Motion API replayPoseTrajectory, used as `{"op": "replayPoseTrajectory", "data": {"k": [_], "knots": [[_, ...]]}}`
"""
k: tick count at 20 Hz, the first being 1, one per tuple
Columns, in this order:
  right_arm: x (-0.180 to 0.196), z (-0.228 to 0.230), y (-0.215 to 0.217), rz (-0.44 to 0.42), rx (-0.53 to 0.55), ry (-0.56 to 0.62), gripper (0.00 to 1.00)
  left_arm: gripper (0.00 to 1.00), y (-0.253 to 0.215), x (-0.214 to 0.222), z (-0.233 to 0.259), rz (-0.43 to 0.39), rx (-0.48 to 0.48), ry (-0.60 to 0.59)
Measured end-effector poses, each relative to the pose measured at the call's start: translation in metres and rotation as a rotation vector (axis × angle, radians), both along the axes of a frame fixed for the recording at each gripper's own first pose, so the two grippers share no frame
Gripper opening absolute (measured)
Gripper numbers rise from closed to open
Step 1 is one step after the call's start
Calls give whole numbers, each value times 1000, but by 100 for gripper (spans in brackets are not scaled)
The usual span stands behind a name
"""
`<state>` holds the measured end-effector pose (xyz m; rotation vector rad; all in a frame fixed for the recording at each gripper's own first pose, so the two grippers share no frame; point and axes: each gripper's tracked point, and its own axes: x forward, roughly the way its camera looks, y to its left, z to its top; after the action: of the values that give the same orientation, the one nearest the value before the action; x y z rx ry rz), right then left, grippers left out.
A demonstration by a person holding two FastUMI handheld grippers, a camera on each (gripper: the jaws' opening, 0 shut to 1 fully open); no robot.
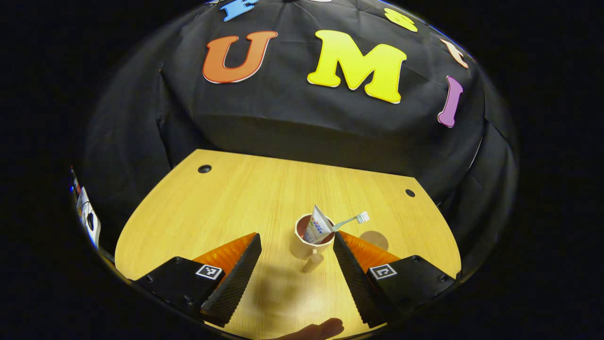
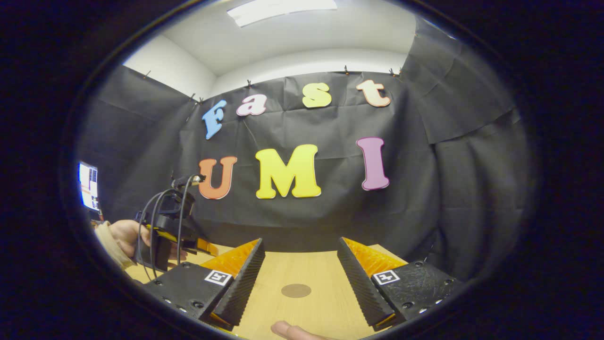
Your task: Put the toothbrush and toothpaste on the desktop into the cup, then pick up the cup and place it on the coaster on the desktop.
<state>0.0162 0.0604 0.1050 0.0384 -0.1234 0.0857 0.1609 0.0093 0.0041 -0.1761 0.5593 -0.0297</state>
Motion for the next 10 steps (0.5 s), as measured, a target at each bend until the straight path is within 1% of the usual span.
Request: {"op": "replayPoseTrajectory", "data": {"k": [3, 5, 8, 10], "knots": [[-9, 6, -19, -37, -32, -43, 93, 97, -18, 4, -17, -38, -43, 93], [-10, 4, -24, -42, -36, -49, 93, 98, -30, 7, -24, -52, -48, 133], [-5, -7, -27, -33, -27, -33, 93, 97, -35, 20, -38, -46, -11, 195], [0, -20, -34, -44, -37, -4, 93, 97, -36, 31, -52, -48, 16, 234]]}}
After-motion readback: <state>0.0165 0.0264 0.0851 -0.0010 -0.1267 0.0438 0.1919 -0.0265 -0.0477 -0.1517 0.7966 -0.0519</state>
